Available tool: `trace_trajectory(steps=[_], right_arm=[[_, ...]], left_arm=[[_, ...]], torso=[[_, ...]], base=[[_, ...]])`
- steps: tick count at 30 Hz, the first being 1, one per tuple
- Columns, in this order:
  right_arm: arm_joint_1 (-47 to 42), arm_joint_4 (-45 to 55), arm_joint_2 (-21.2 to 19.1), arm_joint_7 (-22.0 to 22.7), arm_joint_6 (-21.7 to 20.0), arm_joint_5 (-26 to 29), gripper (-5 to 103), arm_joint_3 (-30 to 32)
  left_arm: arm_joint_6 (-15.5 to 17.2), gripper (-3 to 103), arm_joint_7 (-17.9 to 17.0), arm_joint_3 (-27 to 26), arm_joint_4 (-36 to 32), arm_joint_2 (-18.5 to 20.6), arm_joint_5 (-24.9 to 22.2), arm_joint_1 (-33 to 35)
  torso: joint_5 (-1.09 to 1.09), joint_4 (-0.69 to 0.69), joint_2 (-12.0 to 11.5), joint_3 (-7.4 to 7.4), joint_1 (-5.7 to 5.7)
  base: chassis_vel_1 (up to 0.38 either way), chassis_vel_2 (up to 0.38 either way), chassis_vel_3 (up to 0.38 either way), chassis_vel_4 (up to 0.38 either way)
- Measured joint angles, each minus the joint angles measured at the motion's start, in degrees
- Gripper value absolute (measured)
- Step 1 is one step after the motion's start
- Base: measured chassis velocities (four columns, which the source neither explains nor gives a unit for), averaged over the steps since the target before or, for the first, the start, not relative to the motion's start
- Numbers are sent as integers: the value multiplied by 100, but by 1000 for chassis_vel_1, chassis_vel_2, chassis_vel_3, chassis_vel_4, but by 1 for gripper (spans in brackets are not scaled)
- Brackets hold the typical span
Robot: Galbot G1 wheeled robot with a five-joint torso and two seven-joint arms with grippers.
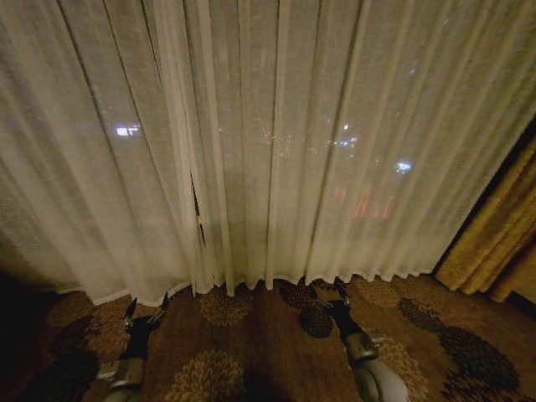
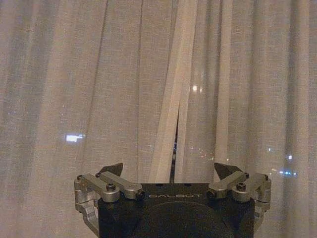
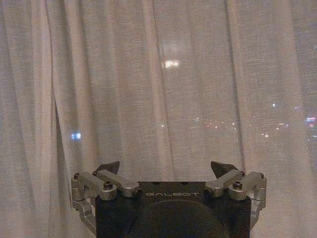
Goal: Open the curtains by pulling them apart, changing their state from closed to fully open.
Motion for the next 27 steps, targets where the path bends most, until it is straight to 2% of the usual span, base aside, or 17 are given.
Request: trace_trajectory(steps=[15, 27], right_arm=[[129, -118, -27, -149, -35, 64, 100, -98], [27, 8, 36, -342, -39, -103, 100, -258]], left_arm=[[0, 100, 0, 0, 0, 0, 0, 0], [0, 100, 0, 0, 0, 0, 0, 0]], torso=[[0, 0, 0, -1, -2], [2, -1, 0, 0, 1]], base=[[-50, 49, 44, -46], [-278, 295, 264, -304]])
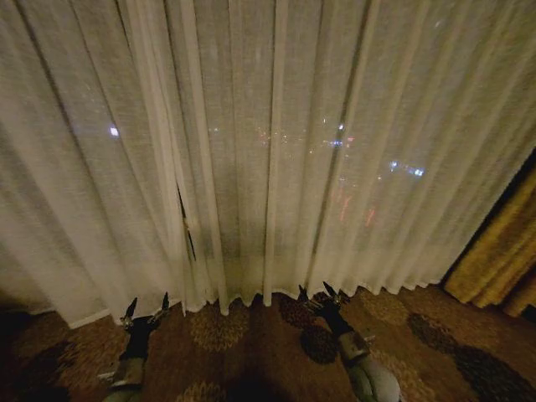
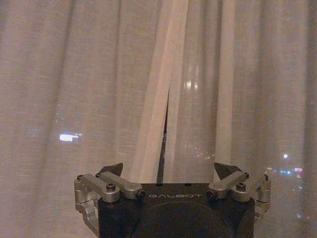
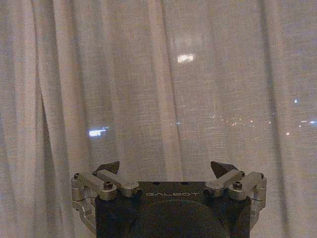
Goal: Open the curtains by pulling them apart, changing their state from closed to fully open.
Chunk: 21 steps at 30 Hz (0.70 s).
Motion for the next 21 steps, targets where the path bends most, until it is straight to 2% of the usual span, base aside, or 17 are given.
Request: trace_trajectory(steps=[6, 9, 11, 17, 21], right_arm=[[-8, 21, 20, -12, 4, -33, 100, -28], [-10, 44, 30, -27, 33, -20, 100, -48], [-9, 45, 41, -51, 51, 2, 100, -59], [-8, -15, 73, -137, 293, 132, 100, -113], [4, -45, 68, -154, 406, 175, 100, -140]], left_arm=[[0, 100, 0, 1, 0, 0, 0, -1], [0, 100, 0, 0, 0, 0, 0, 0], [0, 100, 0, 0, 0, 0, 0, 0], [0, 100, 0, 0, 0, 0, 0, -1], [0, 100, 0, 0, 0, 0, 0, -2]], torso=[[0, 0, -1, 0, 1], [-7, 0, 1, -1, -2], [0, 2, 0, 0, -1], [-3, 1, -2, 1, 3], [-2, 0, -3, 3, 8]], base=[[-383, 345, 380, -359], [-338, 348, 393, -336], [-289, 312, 284, -314], [-250, 259, 259, -263], [-123, 99, 80, -92]])
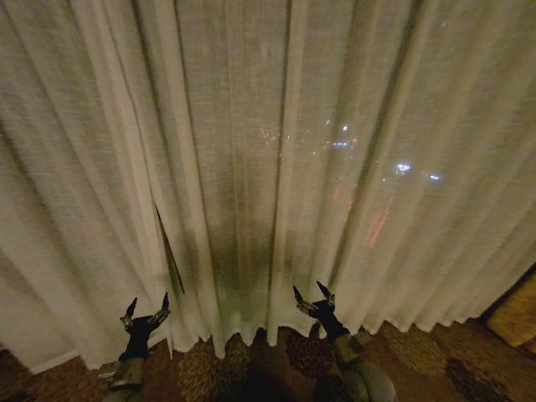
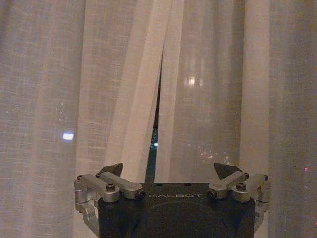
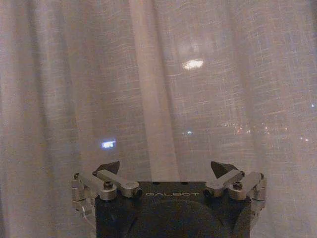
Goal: Open the curtains by pulling them apart, changing their state from closed to fully open.
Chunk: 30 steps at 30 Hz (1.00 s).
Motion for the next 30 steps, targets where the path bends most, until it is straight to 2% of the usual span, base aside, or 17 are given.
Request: trace_trajectory(steps=[8, 23, 27, 30], right_arm=[[76, -15, -19, 128, 87, 39, 100, -48], [177, -116, -78, 122, -111, -53, 100, -111], [171, -125, -75, 42, -135, -87, 100, -133], [160, -157, -66, -243, -238, -279, 100, -100]], left_arm=[[0, 100, 0, 0, 0, 0, 0, 4], [0, 100, 0, 0, 0, 0, 0, 2], [0, 100, 0, 0, 0, 0, 0, 2], [0, 100, 0, 0, 0, 0, 0, 2]], torso=[[0, 1, 8, -6, -17], [0, 0, 4, -3, -9], [0, 0, 5, -4, -11], [-1, 0, 5, -4, -11]], base=[[13, -22, -14, 24], [-5, 7, 7, -12], [-114, 120, 111, -97], [-196, 188, 198, -166]])
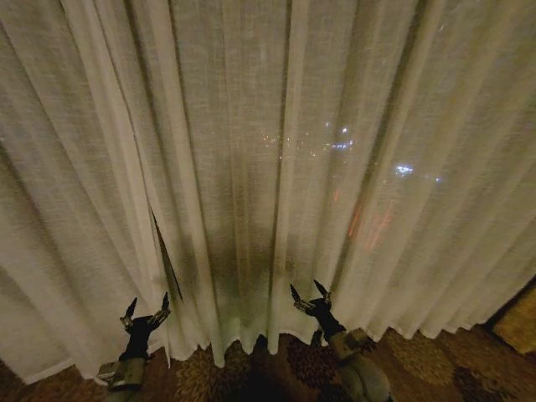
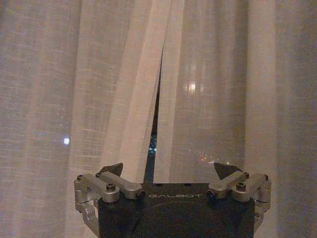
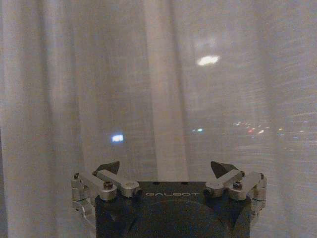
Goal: Open the curtains by pulling them apart, changing their state from closed to fully open.
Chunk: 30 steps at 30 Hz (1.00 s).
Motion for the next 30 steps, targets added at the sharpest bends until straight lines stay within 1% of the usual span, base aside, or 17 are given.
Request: trace_trajectory(steps=[4, 7, 9, 10, 12, 14, 15, 17, 19, 20, 24, 30], right_arm=[[35, -40, 19, 20, 34, 44, 100, -58], [126, -59, 23, 194, 122, 160, 100, -142], [185, -60, 1, 349, 95, 30, 100, -174], [185, -60, 1, 349, 95, 30, 100, -174], [272, -85, -24, 583, 57, -21, 100, -239], [386, -122, -48, 809, -25, -38, 100, -310], [386, -122, -48, 809, -25, -38, 100, -310], [535, -187, -63, 985, -106, -68, 100, -386], [853, -342, -73, 1244, -222, -48, 100, -541], [853, -342, -73, 1244, -222, -48, 100, -541], [1392, -715, -106, 1369, -322, 58, 100, -741], [1735, -948, -127, 1471, -433, 86, 100, -926]], left_arm=[[0, 100, 0, 0, 0, 0, 0, 0], [0, 100, 0, 1, 0, 0, 0, -2], [0, 100, 0, 1, 0, 0, 0, -2], [0, 100, 0, 1, 0, 0, 0, -2], [0, 100, 0, 1, 0, 0, 0, -3], [0, 100, 0, 1, 0, 0, 0, -3], [0, 100, 0, 1, 0, 0, 0, -3], [0, 100, 0, 1, 0, 0, 0, 0], [0, 100, 0, 0, 0, 0, 0, 1], [0, 100, 0, 0, 0, 0, 0, 1], [-1, 100, 1, 1, 0, 0, 0, 1], [-1, 100, 0, 1, 0, 0, 0, -1]], torso=[[3, 0, -1, 1, 1], [-2, -1, -3, 2, 5], [2, 0, -5, 3, 11], [2, 0, -5, 3, 11], [1, 0, -6, 5, 13], [-1, 0, -5, 3, 10], [-1, 0, -5, 3, 10], [0, 0, -3, 0, 0], [2, -1, 3, -2, -6], [2, -1, 3, -2, -6], [2, 1, 1, -1, -4], [-1, 0, -3, 3, 6]], base=[[-250, 250, 241, -237], [-275, 237, 255, -249], [-163, 187, 167, -200], [-163, 161, 103, -200], [-74, 112, 57, -131], [-23, 31, 0, -26], [0, 0, 0, 0], [0, 0, 0, 0], [51, -41, -44, 27], [51, -44, -42, 38], [27, -38, -15, 46], [0, 0, 0, 0]])
